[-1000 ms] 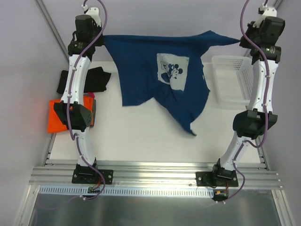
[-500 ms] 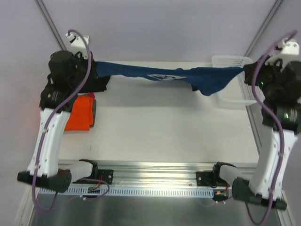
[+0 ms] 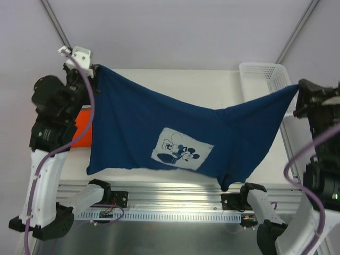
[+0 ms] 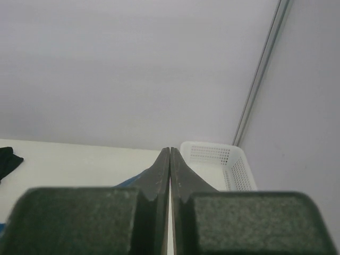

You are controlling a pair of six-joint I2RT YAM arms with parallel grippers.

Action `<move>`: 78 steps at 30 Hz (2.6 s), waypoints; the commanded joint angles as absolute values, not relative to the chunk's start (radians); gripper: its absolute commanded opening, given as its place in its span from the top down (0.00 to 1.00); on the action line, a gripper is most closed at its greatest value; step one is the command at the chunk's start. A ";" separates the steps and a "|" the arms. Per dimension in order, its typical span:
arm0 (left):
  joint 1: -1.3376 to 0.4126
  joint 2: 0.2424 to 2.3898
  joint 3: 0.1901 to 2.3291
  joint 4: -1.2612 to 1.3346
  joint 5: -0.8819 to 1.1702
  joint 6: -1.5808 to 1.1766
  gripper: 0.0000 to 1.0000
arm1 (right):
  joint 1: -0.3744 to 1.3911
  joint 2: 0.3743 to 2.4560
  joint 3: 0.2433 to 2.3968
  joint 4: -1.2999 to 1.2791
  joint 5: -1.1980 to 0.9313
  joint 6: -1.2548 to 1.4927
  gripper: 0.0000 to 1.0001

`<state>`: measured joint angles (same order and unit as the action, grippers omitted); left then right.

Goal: Fold and stack the t-shirts
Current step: Flatten the tshirt out

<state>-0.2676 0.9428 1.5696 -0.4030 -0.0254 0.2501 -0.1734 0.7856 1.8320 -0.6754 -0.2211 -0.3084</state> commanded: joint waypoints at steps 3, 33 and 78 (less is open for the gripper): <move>-0.253 1.204 1.606 -0.282 -0.094 0.321 1.00 | -0.178 1.104 1.844 -0.470 -0.166 -0.330 1.00; -0.173 2.086 1.967 -0.210 -0.089 0.387 1.00 | 0.089 2.191 2.260 -0.367 -0.020 -0.454 1.00; -0.109 2.123 2.005 -0.158 -0.161 0.358 1.00 | -0.021 2.142 2.272 -0.397 0.074 -0.448 1.00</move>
